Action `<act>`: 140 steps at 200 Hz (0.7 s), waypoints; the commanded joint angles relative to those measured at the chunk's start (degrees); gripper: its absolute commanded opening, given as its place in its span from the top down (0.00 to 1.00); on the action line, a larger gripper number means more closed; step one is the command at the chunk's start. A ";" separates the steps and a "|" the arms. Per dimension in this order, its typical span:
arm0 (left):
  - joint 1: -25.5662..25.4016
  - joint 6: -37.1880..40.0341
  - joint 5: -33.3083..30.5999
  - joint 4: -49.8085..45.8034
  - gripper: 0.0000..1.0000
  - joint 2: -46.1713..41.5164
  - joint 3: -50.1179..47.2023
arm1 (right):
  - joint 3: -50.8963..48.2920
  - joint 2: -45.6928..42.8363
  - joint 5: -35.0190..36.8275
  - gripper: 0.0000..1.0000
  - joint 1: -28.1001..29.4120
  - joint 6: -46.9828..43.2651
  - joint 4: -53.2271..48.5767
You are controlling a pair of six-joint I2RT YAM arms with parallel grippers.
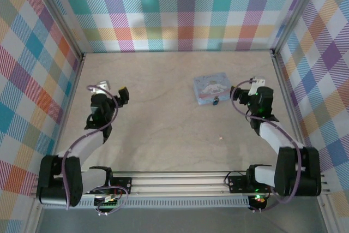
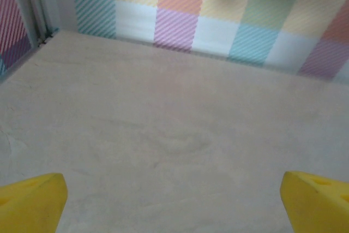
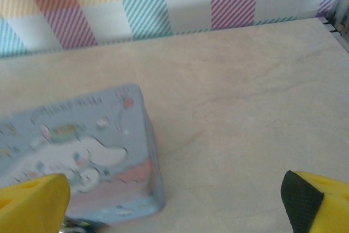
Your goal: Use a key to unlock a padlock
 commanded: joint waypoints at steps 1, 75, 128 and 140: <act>-0.15 -14.85 1.87 -14.93 0.00 -2.48 6.17 | 7.51 -3.74 -3.22 0.00 0.39 10.97 -22.73; -11.69 -27.90 15.52 -18.10 0.00 -2.95 8.41 | 11.00 -10.60 -9.59 0.10 6.75 27.47 -52.37; -19.78 -30.79 16.03 -12.53 0.00 0.92 8.02 | 4.37 -7.55 -4.24 0.26 16.75 31.06 -54.37; -20.11 -30.86 15.90 -12.33 0.00 1.68 8.40 | 3.24 -5.69 -4.38 0.29 18.62 31.52 -52.53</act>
